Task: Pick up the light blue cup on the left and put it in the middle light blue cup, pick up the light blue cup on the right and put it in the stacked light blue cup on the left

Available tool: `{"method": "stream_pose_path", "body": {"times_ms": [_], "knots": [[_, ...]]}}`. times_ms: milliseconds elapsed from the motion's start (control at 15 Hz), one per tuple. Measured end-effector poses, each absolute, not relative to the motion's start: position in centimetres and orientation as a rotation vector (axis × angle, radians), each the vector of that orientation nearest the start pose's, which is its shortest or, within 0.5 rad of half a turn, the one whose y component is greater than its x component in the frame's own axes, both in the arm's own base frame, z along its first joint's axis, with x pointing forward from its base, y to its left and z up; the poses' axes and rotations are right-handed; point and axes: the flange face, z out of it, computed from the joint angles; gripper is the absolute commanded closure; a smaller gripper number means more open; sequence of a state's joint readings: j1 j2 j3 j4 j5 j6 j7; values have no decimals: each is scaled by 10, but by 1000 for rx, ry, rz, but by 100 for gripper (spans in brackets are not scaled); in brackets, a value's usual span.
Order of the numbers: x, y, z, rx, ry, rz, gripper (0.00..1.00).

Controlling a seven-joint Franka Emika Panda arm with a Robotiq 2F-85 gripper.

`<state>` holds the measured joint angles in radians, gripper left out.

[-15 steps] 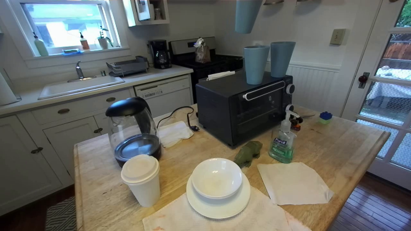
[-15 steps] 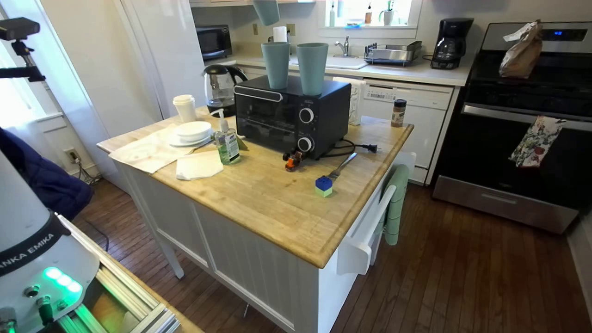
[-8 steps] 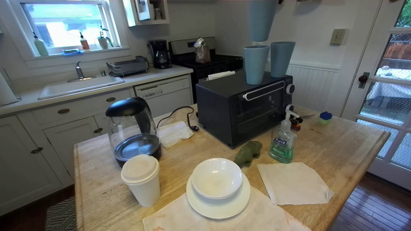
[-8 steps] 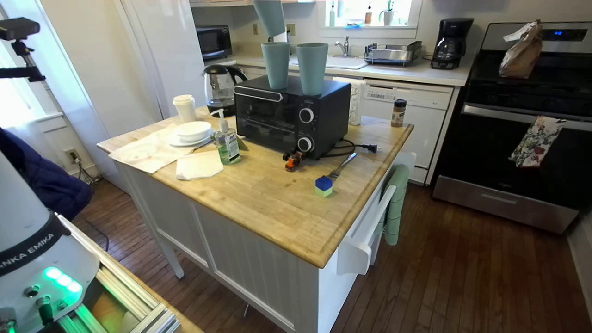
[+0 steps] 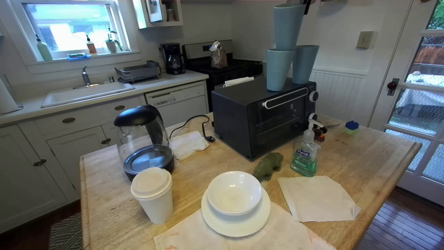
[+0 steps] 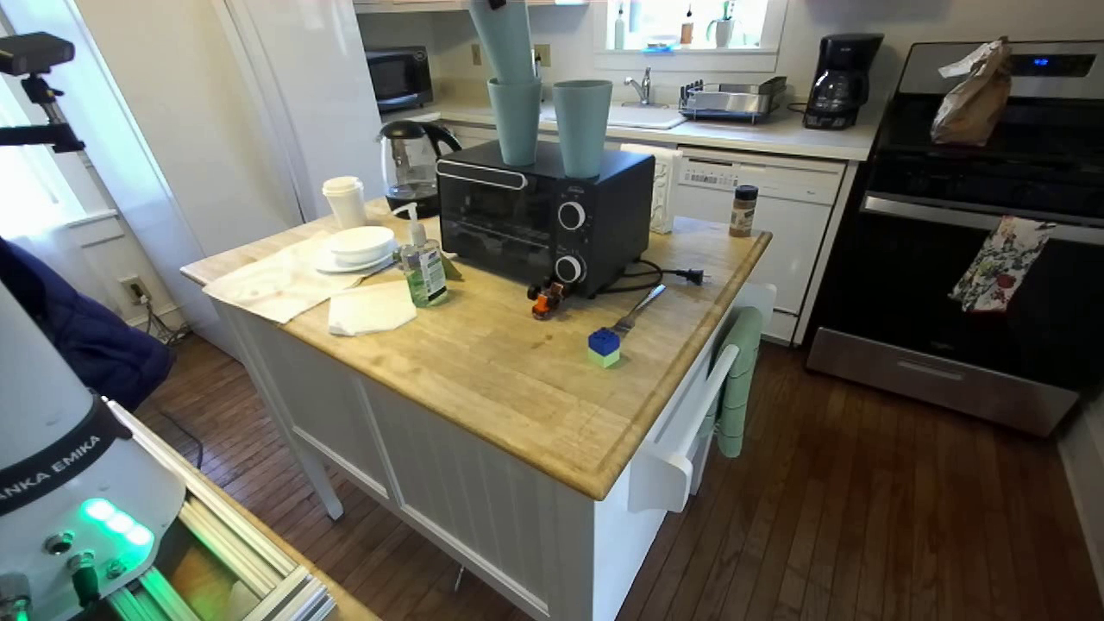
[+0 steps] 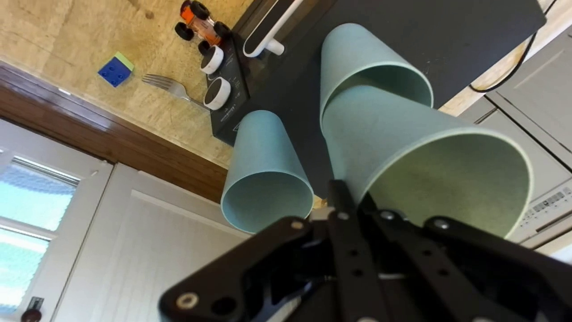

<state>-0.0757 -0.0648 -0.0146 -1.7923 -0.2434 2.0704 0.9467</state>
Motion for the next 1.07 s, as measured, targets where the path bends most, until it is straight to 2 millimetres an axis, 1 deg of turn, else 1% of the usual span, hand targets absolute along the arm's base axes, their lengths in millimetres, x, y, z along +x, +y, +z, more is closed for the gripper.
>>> {"method": "stream_pose_path", "body": {"times_ms": [467, 800, 1067], "knots": [[578, -61, 587, -2766, 1445, -557, 99], [589, -59, 563, -2751, 1458, -470, 99], [597, -63, 544, -2765, 1472, -429, 99]]}}
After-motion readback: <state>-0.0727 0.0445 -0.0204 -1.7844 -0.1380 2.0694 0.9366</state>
